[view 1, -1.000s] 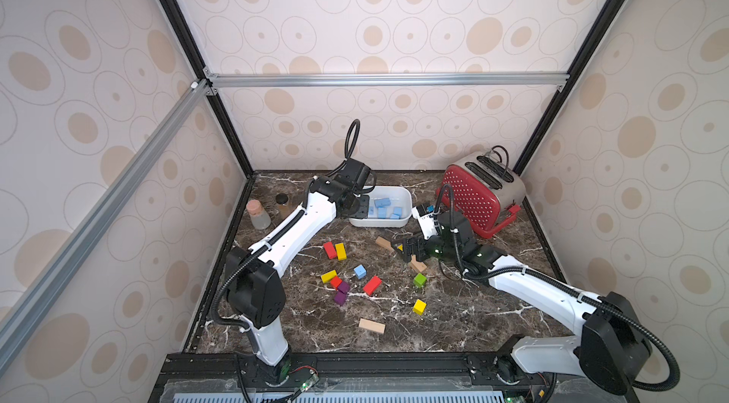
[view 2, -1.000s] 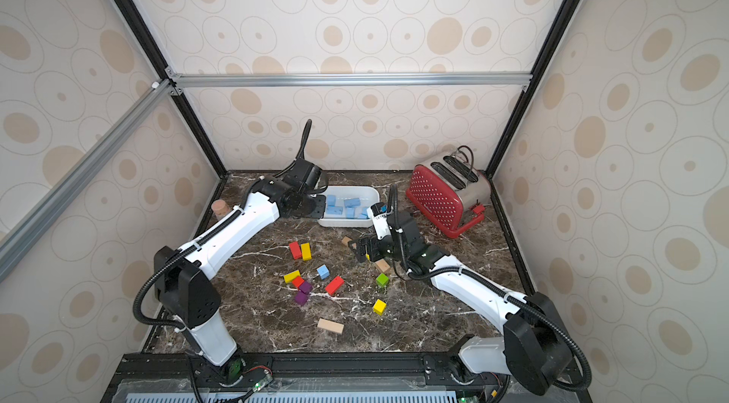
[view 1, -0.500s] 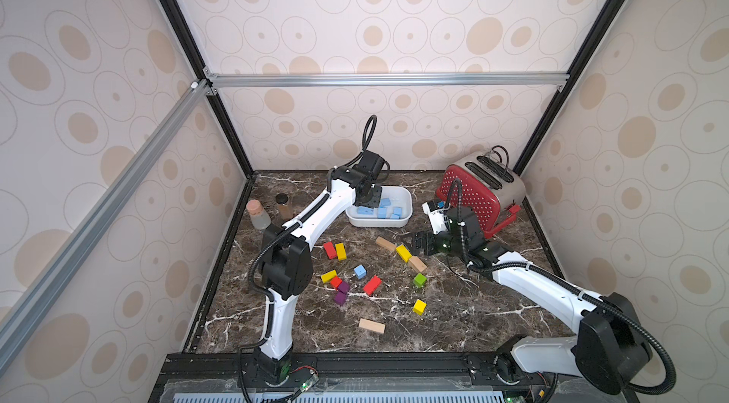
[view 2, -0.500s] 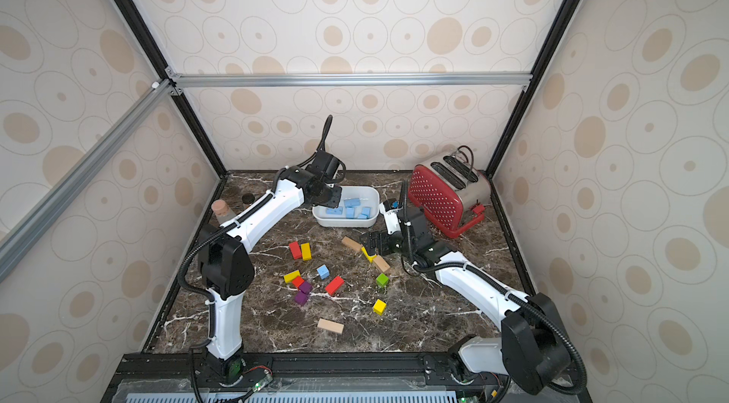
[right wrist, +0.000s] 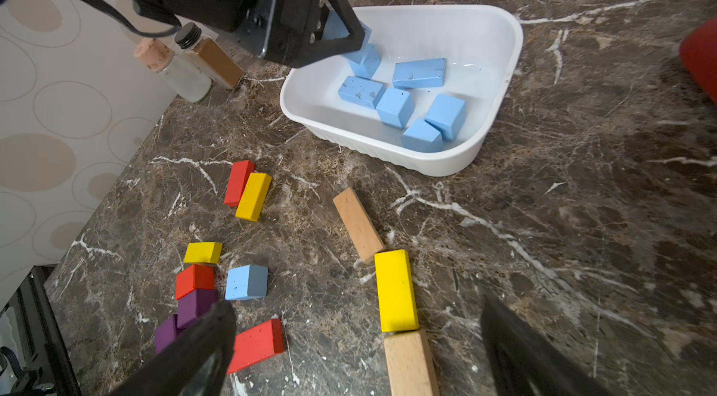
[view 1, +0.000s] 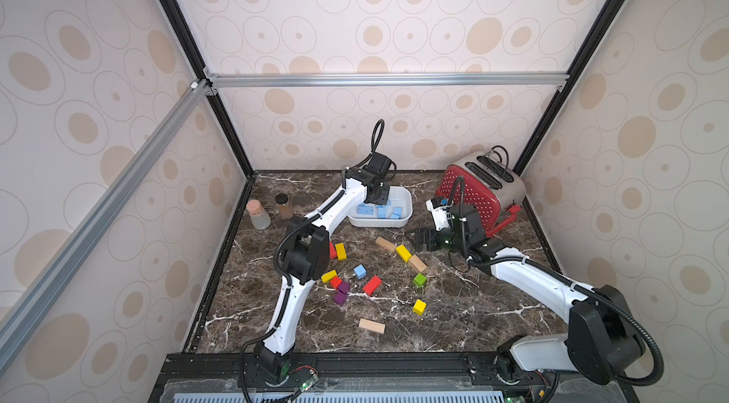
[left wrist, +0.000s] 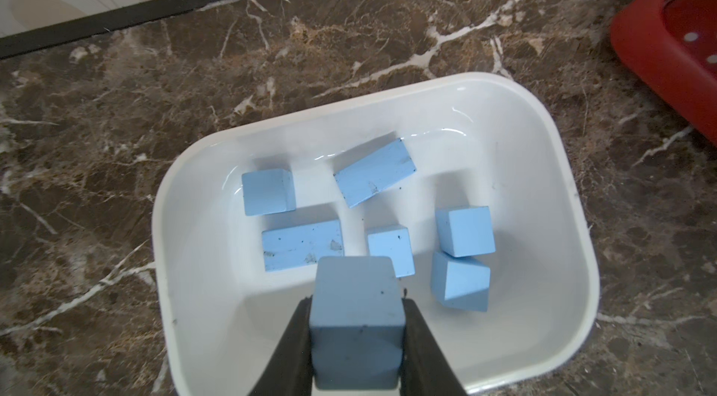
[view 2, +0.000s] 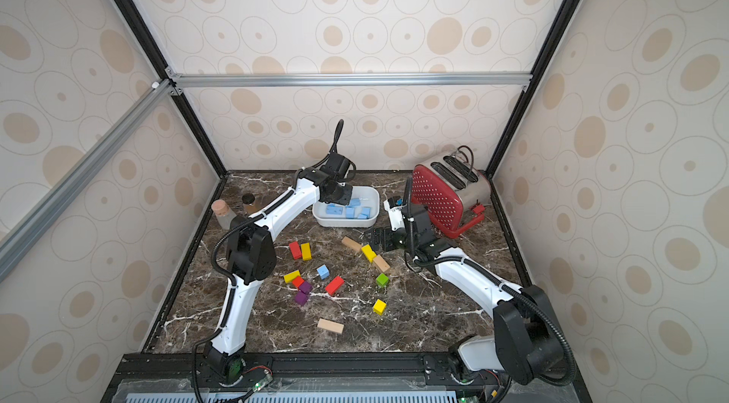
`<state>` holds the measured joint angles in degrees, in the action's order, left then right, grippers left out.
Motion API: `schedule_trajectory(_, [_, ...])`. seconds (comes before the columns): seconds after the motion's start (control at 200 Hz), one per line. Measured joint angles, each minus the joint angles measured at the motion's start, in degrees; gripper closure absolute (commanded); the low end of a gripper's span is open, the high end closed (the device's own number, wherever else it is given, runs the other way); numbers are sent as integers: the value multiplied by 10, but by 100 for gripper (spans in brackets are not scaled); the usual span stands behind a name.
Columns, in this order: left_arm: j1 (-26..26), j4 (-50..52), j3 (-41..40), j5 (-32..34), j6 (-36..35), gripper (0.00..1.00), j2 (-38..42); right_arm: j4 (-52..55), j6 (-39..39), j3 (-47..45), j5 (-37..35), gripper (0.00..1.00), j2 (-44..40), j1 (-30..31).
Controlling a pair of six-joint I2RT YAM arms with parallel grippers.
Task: Pick out the blue building blocks
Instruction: Place the building block in the storage box.
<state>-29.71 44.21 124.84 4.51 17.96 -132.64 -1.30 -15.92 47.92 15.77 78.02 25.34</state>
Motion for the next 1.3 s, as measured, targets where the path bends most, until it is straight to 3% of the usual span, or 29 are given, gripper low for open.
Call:
schedule_trajectory(0.556, [46,-32,49,-37,33,100,-98,-24,2,5,27,0,57,-23])
schedule_trajectory(0.896, [47,-52,60,-69,47,100,-114,-33,2,9,35,0,73,-26])
schedule_trajectory(1.297, [50,-58,79,-61,57,100,-130,-43,-1,9,38,0,77,-33])
